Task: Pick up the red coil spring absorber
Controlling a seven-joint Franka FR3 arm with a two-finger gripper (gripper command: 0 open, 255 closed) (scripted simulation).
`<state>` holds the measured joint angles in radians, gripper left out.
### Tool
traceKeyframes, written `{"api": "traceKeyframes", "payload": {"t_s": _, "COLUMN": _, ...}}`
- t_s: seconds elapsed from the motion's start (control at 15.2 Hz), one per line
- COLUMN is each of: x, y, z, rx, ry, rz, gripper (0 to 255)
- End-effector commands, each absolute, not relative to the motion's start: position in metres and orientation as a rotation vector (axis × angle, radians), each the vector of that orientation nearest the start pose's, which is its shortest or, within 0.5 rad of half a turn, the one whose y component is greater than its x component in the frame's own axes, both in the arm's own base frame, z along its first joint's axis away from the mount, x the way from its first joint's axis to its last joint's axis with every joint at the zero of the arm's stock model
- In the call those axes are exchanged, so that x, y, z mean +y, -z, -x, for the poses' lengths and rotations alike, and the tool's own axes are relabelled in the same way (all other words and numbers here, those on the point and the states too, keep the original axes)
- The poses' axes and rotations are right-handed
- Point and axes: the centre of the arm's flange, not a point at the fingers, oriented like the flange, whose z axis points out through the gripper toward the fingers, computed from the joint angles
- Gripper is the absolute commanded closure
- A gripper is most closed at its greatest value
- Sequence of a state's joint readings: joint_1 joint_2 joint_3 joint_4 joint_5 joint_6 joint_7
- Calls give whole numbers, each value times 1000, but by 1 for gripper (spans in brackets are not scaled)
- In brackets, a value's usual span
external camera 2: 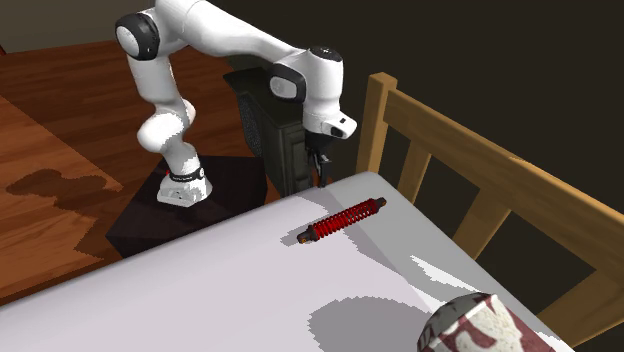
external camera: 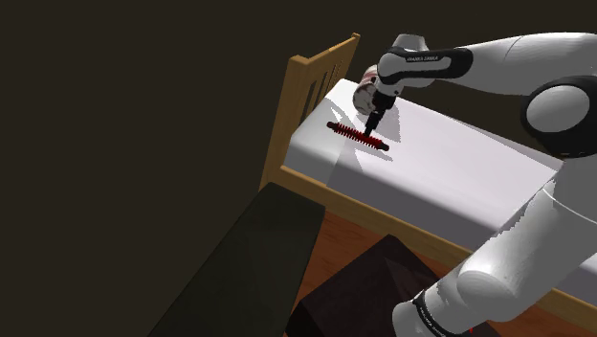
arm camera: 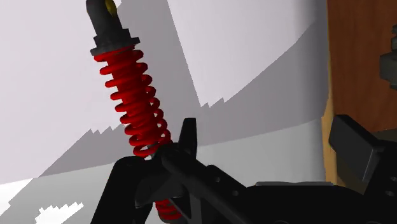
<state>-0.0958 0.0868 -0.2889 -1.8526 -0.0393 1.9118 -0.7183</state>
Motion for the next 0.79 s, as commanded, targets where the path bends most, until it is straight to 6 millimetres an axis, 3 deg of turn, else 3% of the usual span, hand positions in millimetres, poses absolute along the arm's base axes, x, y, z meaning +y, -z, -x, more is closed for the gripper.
{"api": "traceKeyframes", "payload": {"t_s": 0.0, "x": -233, "y": -461, "z": -557, "rx": -582, "ry": -88, "rz": 3137, "gripper": 0}}
{"api": "traceKeyframes", "payload": {"t_s": 0.53, "x": -287, "y": -426, "z": -632, "rx": -696, "ry": -100, "rz": 3153, "gripper": 0}}
{"api": "traceKeyframes", "payload": {"t_s": 0.73, "x": -287, "y": -410, "z": -632, "rx": -696, "ry": -100, "rz": 3153, "gripper": 0}}
